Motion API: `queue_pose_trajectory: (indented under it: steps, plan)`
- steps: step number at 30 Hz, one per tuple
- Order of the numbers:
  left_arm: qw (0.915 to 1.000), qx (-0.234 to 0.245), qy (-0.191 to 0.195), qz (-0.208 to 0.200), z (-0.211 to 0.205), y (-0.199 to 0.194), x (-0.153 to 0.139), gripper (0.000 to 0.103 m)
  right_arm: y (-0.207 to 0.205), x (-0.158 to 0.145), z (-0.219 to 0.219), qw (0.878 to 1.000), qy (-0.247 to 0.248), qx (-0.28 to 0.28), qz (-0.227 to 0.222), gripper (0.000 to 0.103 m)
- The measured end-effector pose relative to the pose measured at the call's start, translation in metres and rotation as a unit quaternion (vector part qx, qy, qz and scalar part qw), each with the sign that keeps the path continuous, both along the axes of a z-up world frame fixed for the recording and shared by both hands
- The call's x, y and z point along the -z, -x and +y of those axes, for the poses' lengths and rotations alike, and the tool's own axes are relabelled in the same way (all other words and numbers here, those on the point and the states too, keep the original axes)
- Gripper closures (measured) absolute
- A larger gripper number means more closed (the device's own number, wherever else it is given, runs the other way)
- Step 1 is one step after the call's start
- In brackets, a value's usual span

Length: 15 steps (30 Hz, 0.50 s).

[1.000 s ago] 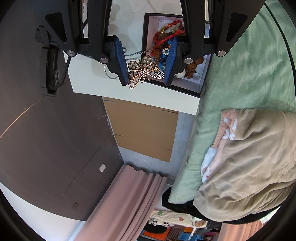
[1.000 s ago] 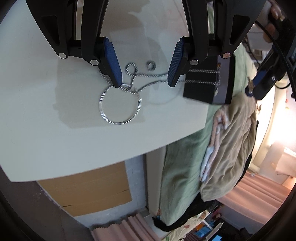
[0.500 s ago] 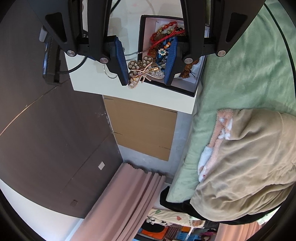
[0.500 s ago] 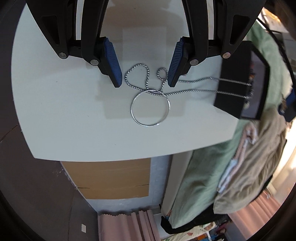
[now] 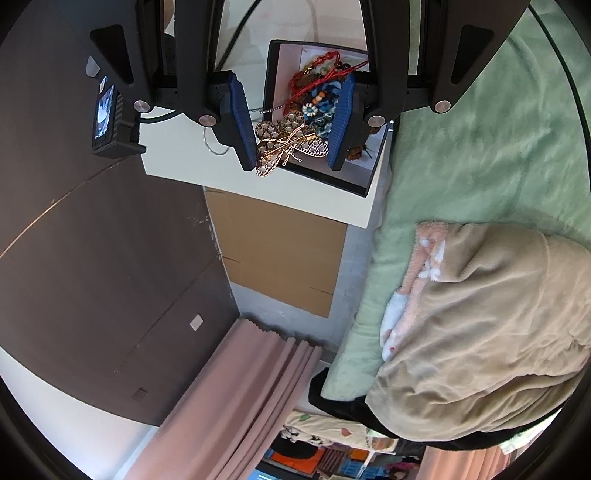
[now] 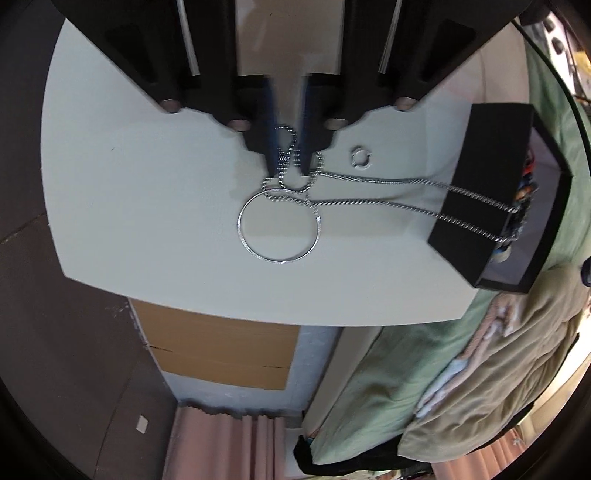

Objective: Organize jewelry
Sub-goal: 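Release the butterfly into the box with the left gripper while the right gripper grasps the silver chain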

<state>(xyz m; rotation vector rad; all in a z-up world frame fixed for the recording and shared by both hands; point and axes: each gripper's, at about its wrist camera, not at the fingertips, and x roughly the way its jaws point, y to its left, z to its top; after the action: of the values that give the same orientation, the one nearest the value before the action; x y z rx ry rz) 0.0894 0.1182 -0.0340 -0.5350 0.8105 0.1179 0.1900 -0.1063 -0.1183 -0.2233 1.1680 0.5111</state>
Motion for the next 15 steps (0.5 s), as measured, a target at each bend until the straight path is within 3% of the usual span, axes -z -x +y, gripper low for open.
queue_pose_trajectory:
  steps: [6, 15]
  plan:
    - [1.0, -0.001, -0.002, -0.002, 0.0, 0.009, -0.003, 0.062, -0.003, 0.004, -0.021, 0.994, -0.088, 0.013, 0.063, 0.099]
    - [1.0, -0.001, -0.005, -0.002, 0.002, 0.022, -0.006, 0.062, 0.007, -0.019, -0.031, 0.98, -0.183, 0.023, 0.071, 0.099]
